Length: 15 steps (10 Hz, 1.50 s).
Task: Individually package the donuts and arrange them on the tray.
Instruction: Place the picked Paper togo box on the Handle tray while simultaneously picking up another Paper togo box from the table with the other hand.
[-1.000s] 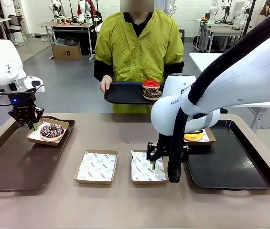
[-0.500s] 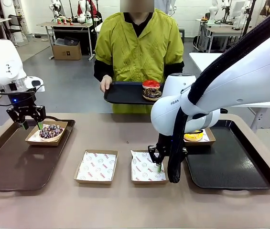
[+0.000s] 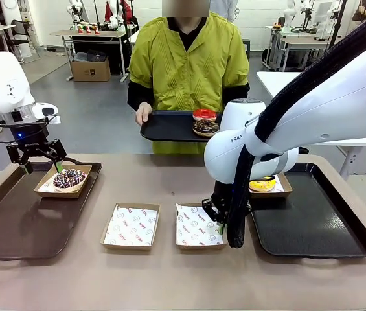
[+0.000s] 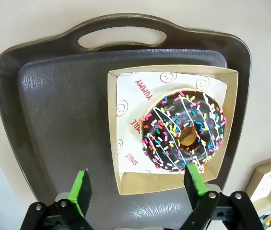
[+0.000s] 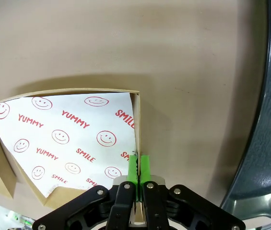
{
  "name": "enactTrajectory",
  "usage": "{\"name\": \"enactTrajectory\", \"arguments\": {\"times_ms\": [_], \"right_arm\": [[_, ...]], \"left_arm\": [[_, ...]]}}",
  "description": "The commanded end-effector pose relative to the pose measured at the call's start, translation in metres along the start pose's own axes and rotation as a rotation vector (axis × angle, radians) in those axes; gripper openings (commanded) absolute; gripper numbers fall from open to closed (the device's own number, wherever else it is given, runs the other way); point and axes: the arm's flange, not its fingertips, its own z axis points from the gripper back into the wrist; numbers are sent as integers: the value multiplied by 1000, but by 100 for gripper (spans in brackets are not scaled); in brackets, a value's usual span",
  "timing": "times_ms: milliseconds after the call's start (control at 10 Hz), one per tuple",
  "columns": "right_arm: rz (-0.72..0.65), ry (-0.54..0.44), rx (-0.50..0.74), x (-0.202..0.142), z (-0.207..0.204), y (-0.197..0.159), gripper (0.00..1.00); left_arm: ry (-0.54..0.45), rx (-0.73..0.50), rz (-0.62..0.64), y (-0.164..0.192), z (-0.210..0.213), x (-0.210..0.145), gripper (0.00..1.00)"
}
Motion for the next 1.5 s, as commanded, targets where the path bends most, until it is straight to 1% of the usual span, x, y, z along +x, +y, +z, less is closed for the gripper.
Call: {"name": "enactTrajectory", "arguments": {"times_ms": [0, 100, 200, 300, 400, 600, 800, 1000, 1100, 1200, 1300, 1400], "right_arm": [[-25, -30, -30, 5, -1, 6, 0], [-38, -19, -32, 6, 3, 8, 0], [-18, -16, -22, 5, 12, 11, 0], [-3, -34, -24, 3, 31, 13, 0], [-7, -62, -23, 3, 55, 11, 0], [-11, -101, -11, 6, 105, 7, 0], [-46, -94, -2, 25, 153, 4, 0], [-31, -54, -8, 45, 180, 11, 0], [4, -43, -22, 54, 189, 15, 0], [42, -36, -31, 66, 197, 17, 0], [54, -21, -29, 83, 200, 19, 0], [54, -14, -30, 96, 200, 19, 0]], "left_arm": [[15, -47, 15, 0, 9, -10, 100], [20, -87, 2, 3, 15, -18, 100], [57, -176, -26, 8, 24, -31, 100], [65, -291, -57, 24, 42, -52, 100], [73, -397, -78, 44, 59, -74, 100], [22, -617, -168, 90, 79, -116, 100], [-5, -883, -290, 135, 84, -153, 100], [-86, -1080, -284, 170, 81, -175, 100], [-128, -1169, -257, 186, 76, -184, 100], [-175, -1243, -200, 201, 72, -190, 100], [-196, -1300, -148, 219, 68, -196, 100], [-223, -1323, -103, 232, 66, -200, 100]]}}
